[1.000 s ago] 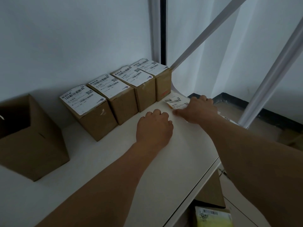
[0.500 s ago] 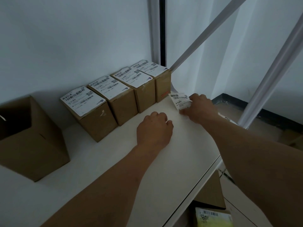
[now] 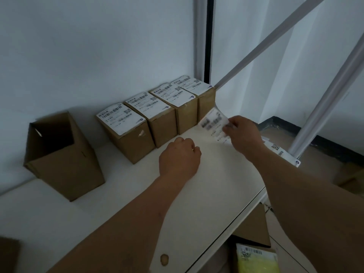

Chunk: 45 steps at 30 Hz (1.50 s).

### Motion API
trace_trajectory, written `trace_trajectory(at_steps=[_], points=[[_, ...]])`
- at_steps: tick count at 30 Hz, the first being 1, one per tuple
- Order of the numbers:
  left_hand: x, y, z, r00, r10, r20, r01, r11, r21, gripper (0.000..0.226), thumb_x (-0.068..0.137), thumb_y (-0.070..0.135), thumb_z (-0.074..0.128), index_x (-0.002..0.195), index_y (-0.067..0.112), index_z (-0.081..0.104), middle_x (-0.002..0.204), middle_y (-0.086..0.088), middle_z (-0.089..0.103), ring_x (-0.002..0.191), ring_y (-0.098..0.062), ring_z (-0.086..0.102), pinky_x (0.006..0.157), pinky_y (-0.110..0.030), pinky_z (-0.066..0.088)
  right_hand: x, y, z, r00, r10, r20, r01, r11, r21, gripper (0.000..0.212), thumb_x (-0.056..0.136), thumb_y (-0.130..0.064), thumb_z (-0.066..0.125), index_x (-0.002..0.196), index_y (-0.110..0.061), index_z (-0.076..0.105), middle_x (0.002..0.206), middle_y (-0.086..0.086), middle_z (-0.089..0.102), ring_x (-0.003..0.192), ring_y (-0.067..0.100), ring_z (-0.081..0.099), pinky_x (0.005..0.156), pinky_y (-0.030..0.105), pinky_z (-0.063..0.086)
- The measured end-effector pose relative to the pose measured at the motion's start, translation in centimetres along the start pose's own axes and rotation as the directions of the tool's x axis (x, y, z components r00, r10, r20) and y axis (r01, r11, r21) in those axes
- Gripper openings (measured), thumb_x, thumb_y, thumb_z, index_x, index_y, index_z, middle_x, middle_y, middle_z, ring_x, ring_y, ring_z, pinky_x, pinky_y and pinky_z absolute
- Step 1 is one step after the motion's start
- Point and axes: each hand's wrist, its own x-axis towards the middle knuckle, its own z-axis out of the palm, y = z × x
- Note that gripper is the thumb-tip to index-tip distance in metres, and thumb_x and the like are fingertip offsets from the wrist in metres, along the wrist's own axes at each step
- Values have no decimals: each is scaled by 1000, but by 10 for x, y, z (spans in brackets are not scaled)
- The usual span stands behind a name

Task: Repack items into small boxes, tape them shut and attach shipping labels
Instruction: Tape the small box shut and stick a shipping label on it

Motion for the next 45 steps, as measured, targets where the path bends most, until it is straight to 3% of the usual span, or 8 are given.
trace_trajectory(at_steps=[4,13,19,26,31,36,40,45], points=[[-16,-14,-30,999,-30,-39,29,999,-30,31,101,40,42,114,23,64,117,1,57,105,-18,56,84,-29,44,-21,-14,4,999,-24,49,16,987,163,6,95,-23,61,98,-22,66,100,-1,70,89,20,69,79,39,58],[-94,-60,-106,994,-91,-58,97,989,110,30,101,43,40,109,25,62,109,2,58,97,-17,56,76,-31,43,-104,-87,22,980,54,191,-133,893,429,12,98,-24,57,96,-22,70,92,-5,72,80,11,67,59,21,48],[-180,-99,-158,992,-77,-100,99,969,228,33,102,41,36,115,24,62,113,3,60,97,-15,57,73,-27,39,-196,-140,39,956,113,270,-247,808,535,12,96,-23,61,92,-19,71,90,0,73,80,20,68,64,32,54],[-256,-143,-216,980,-91,-177,135,958,255,35,102,40,36,119,25,61,119,5,59,103,-16,56,79,-30,41,-294,-206,67,945,118,306,-280,776,565,14,95,-24,62,84,-25,71,87,-2,75,80,16,70,66,31,56],[-275,-179,-237,957,-156,-245,192,973,127,30,100,42,40,110,26,63,113,8,60,102,-13,56,78,-30,45,-330,-243,86,956,77,283,-230,796,560,8,96,-25,61,97,-23,69,87,-6,73,76,10,70,61,25,56],[-277,-218,-241,918,-234,-321,263,964,50,26,100,39,41,111,27,61,107,8,59,95,-9,53,70,-23,35,-344,-264,118,955,39,294,-187,850,493,10,95,-27,62,99,-20,67,90,-4,74,77,12,71,56,22,56],[-271,-251,-237,893,-332,-305,325,943,-75,34,98,39,37,117,25,62,116,10,56,107,-14,54,77,-24,37,-344,-279,144,950,25,311,-175,869,463,13,93,-28,65,101,-18,65,92,-4,72,78,12,71,52,22,55],[-269,-283,-238,775,-605,-184,422,712,-561,32,99,39,50,126,25,58,123,6,60,105,-12,55,80,-26,41,-348,-295,174,940,9,342,-167,884,437,12,91,-28,68,94,-24,57,90,-8,67,74,8,69,55,21,56]])
